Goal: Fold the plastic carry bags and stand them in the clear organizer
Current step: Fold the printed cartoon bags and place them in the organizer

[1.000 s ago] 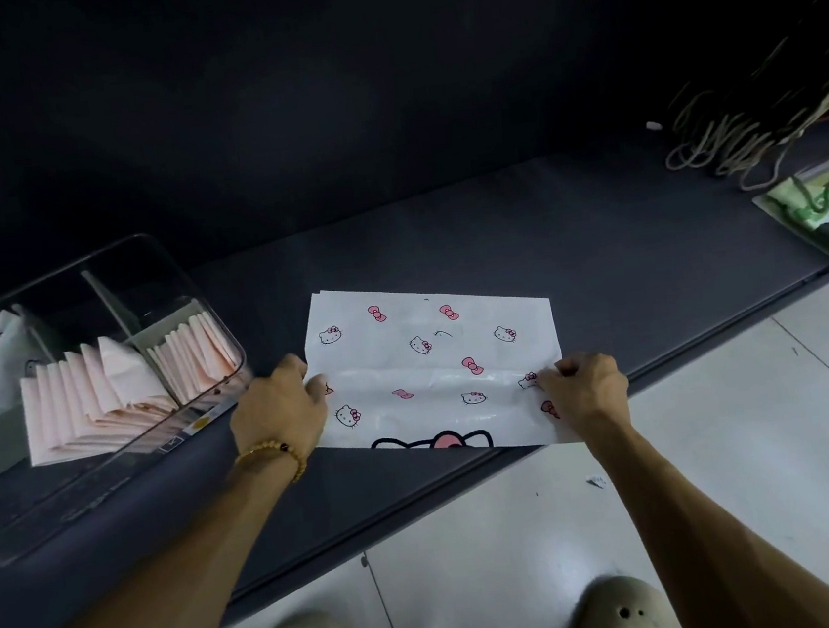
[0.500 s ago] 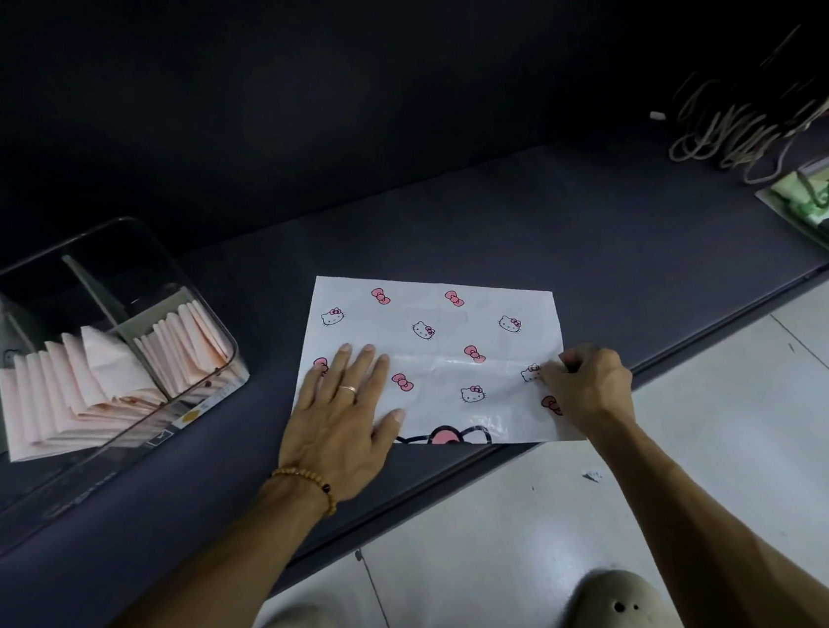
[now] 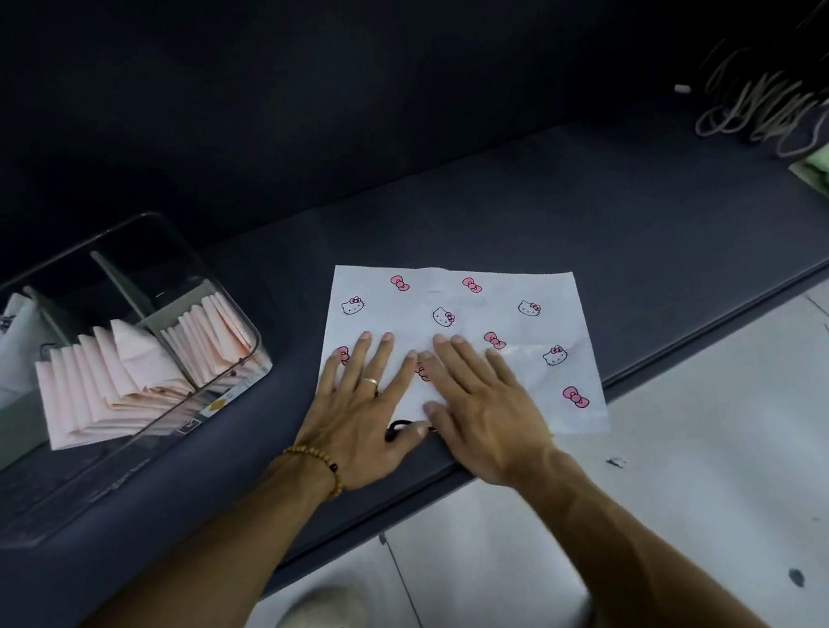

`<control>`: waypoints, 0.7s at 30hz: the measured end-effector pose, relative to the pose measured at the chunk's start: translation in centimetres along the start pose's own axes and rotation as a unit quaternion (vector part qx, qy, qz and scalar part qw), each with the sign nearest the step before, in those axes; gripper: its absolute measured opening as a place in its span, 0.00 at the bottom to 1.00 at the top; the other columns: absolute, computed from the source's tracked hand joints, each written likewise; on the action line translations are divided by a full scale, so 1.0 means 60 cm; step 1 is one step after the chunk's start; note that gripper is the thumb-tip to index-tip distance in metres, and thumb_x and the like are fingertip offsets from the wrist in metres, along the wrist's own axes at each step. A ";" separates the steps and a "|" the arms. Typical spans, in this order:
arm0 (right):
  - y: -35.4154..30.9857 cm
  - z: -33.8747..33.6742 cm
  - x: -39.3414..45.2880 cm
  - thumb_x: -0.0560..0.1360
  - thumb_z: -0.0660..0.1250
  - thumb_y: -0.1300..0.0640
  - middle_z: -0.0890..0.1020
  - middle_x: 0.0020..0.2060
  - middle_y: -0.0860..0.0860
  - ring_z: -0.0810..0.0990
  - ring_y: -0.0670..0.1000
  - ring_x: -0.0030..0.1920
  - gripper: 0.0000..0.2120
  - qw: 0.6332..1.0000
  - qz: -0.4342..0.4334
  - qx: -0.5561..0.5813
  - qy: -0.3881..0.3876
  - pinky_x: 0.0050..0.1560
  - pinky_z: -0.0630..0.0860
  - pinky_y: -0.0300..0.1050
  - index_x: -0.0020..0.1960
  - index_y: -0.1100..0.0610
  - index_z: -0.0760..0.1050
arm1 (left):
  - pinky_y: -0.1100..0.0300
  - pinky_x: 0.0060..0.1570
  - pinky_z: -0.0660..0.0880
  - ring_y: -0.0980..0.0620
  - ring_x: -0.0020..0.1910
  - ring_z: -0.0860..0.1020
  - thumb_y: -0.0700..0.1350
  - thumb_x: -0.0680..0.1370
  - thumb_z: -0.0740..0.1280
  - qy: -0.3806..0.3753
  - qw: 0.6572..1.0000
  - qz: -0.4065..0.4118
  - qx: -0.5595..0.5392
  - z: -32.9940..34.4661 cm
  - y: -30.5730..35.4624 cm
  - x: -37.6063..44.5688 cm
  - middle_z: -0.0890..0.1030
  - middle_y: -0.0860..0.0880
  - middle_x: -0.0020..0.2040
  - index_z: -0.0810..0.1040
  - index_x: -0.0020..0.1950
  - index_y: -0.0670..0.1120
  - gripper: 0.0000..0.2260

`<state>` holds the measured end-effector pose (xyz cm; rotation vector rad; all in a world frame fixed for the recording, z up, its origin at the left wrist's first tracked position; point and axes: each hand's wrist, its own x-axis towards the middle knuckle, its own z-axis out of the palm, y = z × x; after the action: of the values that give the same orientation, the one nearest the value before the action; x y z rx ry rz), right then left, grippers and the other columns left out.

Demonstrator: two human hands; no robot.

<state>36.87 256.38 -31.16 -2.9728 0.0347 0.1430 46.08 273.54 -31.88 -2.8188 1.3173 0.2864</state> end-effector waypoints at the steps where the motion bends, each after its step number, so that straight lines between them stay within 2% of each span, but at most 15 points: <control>1: 0.023 -0.006 -0.015 0.81 0.42 0.41 0.46 0.78 0.48 0.42 0.50 0.77 0.29 1.000 -0.012 -0.024 -0.013 0.76 0.43 0.52 0.79 0.51 0.46 | 0.46 0.73 0.37 0.47 0.74 0.32 0.67 0.74 0.44 -0.004 1.000 0.005 -0.004 0.000 -0.002 0.001 0.36 0.47 0.77 0.39 0.77 0.55 0.35; 4: 0.089 -0.023 -0.067 0.79 0.41 0.37 0.47 0.77 0.48 0.45 0.50 0.77 0.32 0.998 -0.005 -0.061 -0.029 0.76 0.47 0.52 0.79 0.52 0.47 | 0.46 0.73 0.34 0.47 0.73 0.29 0.69 0.73 0.43 -0.016 1.000 0.010 -0.015 -0.001 -0.003 0.001 0.34 0.47 0.77 0.35 0.75 0.59 0.35; 7: 0.146 -0.038 -0.110 0.78 0.38 0.34 0.39 0.77 0.46 0.37 0.47 0.76 0.34 0.995 0.020 -0.069 -0.064 0.76 0.40 0.48 0.78 0.50 0.38 | 0.45 0.73 0.36 0.47 0.73 0.29 0.73 0.71 0.44 -0.026 0.999 0.011 -0.018 -0.003 -0.004 0.002 0.33 0.48 0.77 0.35 0.75 0.60 0.37; 8: 0.157 -0.041 -0.120 0.79 0.39 0.34 0.37 0.76 0.46 0.36 0.47 0.76 0.34 0.995 0.021 -0.072 -0.073 0.75 0.39 0.48 0.77 0.50 0.35 | 0.45 0.73 0.36 0.48 0.74 0.29 0.73 0.71 0.45 -0.027 0.999 0.011 -0.020 -0.003 -0.004 0.003 0.34 0.48 0.77 0.35 0.75 0.60 0.38; 10: 0.166 -0.047 -0.132 0.80 0.48 0.38 0.38 0.76 0.48 0.39 0.50 0.77 0.35 0.994 0.011 -0.083 -0.077 0.76 0.40 0.47 0.78 0.52 0.35 | 0.46 0.73 0.36 0.48 0.74 0.30 0.73 0.71 0.47 -0.029 0.999 0.008 -0.027 -0.005 -0.005 0.004 0.35 0.48 0.77 0.36 0.75 0.61 0.38; 12: 0.164 -0.056 -0.135 0.80 0.54 0.45 0.45 0.77 0.51 0.48 0.52 0.78 0.33 0.995 0.002 -0.075 -0.063 0.77 0.46 0.48 0.79 0.54 0.45 | 0.47 0.73 0.37 0.48 0.75 0.32 0.73 0.70 0.48 -0.030 0.999 0.005 -0.036 -0.008 -0.004 0.005 0.36 0.48 0.77 0.38 0.75 0.61 0.38; 14: 0.162 -0.066 -0.132 0.81 0.56 0.49 0.53 0.77 0.51 0.54 0.53 0.77 0.28 0.998 -0.001 -0.029 -0.047 0.76 0.54 0.48 0.78 0.55 0.54 | 0.48 0.74 0.38 0.49 0.75 0.33 0.73 0.70 0.49 -0.032 0.998 0.005 -0.050 -0.013 -0.005 0.006 0.37 0.49 0.78 0.39 0.76 0.62 0.39; 16: 0.161 -0.077 -0.126 0.80 0.59 0.54 0.58 0.76 0.50 0.57 0.52 0.76 0.24 0.998 0.008 0.045 -0.039 0.74 0.60 0.49 0.76 0.55 0.61 | 0.50 0.74 0.38 0.50 0.76 0.35 0.72 0.70 0.53 -0.034 0.997 0.010 -0.064 -0.022 -0.008 0.005 0.39 0.50 0.78 0.42 0.76 0.62 0.39; 18: 0.164 -0.089 -0.116 0.79 0.61 0.59 0.68 0.72 0.49 0.67 0.49 0.72 0.20 0.988 0.059 0.140 -0.024 0.70 0.67 0.48 0.71 0.55 0.70 | 0.54 0.74 0.41 0.52 0.76 0.39 0.68 0.73 0.57 -0.034 0.996 0.017 -0.076 -0.035 -0.016 0.003 0.43 0.52 0.78 0.46 0.77 0.60 0.37; 19: 0.164 -0.096 -0.109 0.78 0.62 0.61 0.76 0.66 0.49 0.75 0.49 0.65 0.17 0.978 0.097 0.183 -0.012 0.63 0.72 0.46 0.66 0.55 0.75 | 0.55 0.74 0.44 0.53 0.77 0.42 0.63 0.75 0.60 -0.032 0.995 0.018 -0.094 -0.042 -0.021 0.004 0.46 0.53 0.78 0.50 0.77 0.58 0.34; 20: 0.164 -0.103 -0.102 0.78 0.62 0.61 0.82 0.55 0.49 0.79 0.50 0.53 0.13 0.966 0.139 0.220 0.002 0.52 0.76 0.44 0.59 0.55 0.79 | 0.58 0.74 0.47 0.54 0.77 0.47 0.56 0.77 0.62 -0.030 0.991 0.013 -0.131 -0.051 -0.028 0.006 0.51 0.54 0.78 0.55 0.77 0.55 0.30; 21: 0.166 -0.108 -0.096 0.77 0.61 0.60 0.83 0.43 0.50 0.78 0.53 0.42 0.09 0.951 0.177 0.254 0.015 0.42 0.74 0.45 0.51 0.55 0.80 | 0.60 0.74 0.50 0.55 0.76 0.53 0.48 0.78 0.62 -0.030 0.983 -0.001 -0.180 -0.062 -0.035 0.007 0.58 0.54 0.76 0.63 0.75 0.51 0.25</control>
<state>31.46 245.60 -25.89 -2.4261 0.5279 0.1099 48.51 274.23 -28.43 -3.0664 1.3718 0.6689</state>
